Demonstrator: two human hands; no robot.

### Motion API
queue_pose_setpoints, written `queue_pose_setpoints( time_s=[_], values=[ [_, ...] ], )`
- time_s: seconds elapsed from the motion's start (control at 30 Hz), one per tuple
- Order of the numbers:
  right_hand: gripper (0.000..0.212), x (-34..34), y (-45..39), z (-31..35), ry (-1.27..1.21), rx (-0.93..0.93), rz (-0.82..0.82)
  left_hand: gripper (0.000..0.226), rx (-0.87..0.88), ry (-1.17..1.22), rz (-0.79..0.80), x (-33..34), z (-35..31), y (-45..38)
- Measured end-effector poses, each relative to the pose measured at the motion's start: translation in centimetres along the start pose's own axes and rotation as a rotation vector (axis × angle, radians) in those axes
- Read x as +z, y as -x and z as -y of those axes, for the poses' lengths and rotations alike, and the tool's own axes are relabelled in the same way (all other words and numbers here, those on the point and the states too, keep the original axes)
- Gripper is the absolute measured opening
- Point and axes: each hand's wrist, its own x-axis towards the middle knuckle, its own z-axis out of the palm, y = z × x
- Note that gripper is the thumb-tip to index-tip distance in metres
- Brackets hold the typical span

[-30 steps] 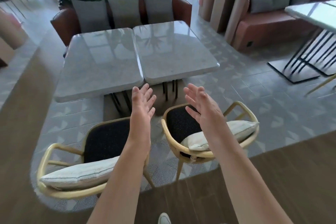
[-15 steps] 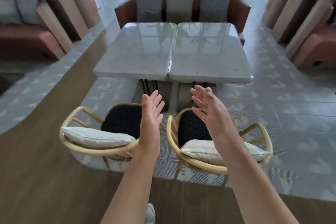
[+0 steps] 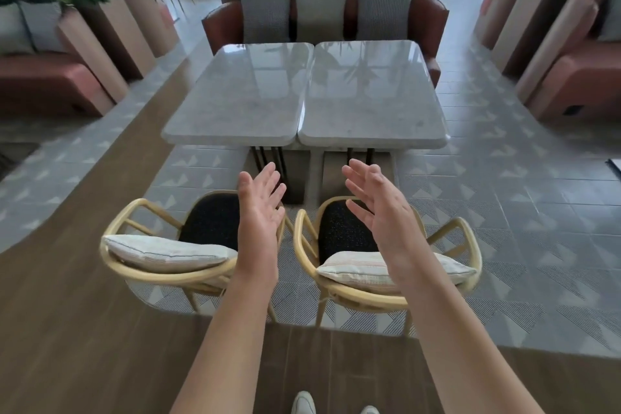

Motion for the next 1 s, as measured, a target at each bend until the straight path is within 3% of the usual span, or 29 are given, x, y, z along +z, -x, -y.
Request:
queue_pose_setpoints(
  time_s=[0.2,0.43,0.6,0.8,1.0],
  values=[
    [0.049,0.4,0.0,-1.1,0.000,0.015,-0.009,0.070,0.003,0.018,-0.027,-1.0,0.3,0.4],
    [0.050,5.5,-0.9,-1.4,0.041,-0.016,0.018,0.082,0.014,0.069,0.016,-5.1,0.0,-1.9],
    [0.077,7.7,-1.9,-1.0,0.027,-0.059,-0.108,0.079,-0.020,0.034,0.178,-5.8,-0.7,-4.9],
    [0.079,7.3,-1.5,-0.8,0.024,-0.081,-0.259,0.077,-0.030,0.030,0.355,-3.6,-1.4,-6.5],
    [0.074,1.0,2.9,0.2,-0.004,-0.123,-0.505,0.064,-0.071,-0.008,0.586,4.0,-1.3,-3.5]
  ],
)
